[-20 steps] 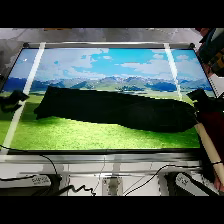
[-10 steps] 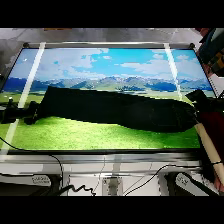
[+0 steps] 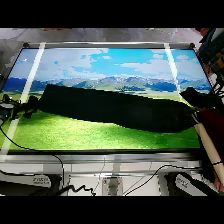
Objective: Fold the clothes and pants, and hang the long-sleeved shirts on hangers.
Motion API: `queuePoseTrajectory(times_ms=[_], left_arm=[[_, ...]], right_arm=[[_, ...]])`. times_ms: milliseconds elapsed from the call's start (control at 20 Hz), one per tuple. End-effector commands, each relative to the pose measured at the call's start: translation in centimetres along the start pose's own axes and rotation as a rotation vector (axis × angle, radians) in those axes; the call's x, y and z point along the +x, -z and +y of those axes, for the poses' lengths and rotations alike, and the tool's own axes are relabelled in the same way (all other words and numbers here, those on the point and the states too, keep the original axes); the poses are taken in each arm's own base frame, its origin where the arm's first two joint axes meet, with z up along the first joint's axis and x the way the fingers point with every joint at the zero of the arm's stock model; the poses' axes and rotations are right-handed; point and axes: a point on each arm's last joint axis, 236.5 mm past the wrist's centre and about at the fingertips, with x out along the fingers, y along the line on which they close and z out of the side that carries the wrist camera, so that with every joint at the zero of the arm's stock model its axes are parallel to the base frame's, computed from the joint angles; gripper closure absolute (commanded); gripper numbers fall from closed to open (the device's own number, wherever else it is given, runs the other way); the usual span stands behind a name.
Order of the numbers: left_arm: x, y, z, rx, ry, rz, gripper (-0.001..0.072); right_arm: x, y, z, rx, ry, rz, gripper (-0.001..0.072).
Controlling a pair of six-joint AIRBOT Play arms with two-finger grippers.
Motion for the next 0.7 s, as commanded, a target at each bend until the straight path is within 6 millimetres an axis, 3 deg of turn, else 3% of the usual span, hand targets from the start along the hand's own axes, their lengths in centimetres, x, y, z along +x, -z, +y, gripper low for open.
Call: queuePoseTrajectory(times_ms=[0,150,300,450,650], left_arm=[[-2.0,-3.4,-3.7,0.192,0.058,-0.091,0.0665],[-7.1,-5.0,-10.2,0.465,0.158,-0.144,0.0665],[-14.7,-4.1,-17.1,0.654,0.272,-0.21,0.0665],[-23.2,-2.7,-21.8,0.747,0.365,-0.322,0.0666],[-33.4,0.0,-25.0,0.831,0.463,-0.452,0.0666]], right_arm=[[1.5,-1.9,4.6,-0.091,-0.039,-0.13,0.0677],[2.9,-2.3,9.7,-0.111,-0.107,-0.191,0.0681],[6.0,0.3,16.2,-0.129,-0.208,-0.085,0.0681],[9.1,5.4,24.5,-0.201,-0.325,0.053,0.0681],[12.2,14.0,34.4,-0.216,-0.445,0.203,0.0682]])
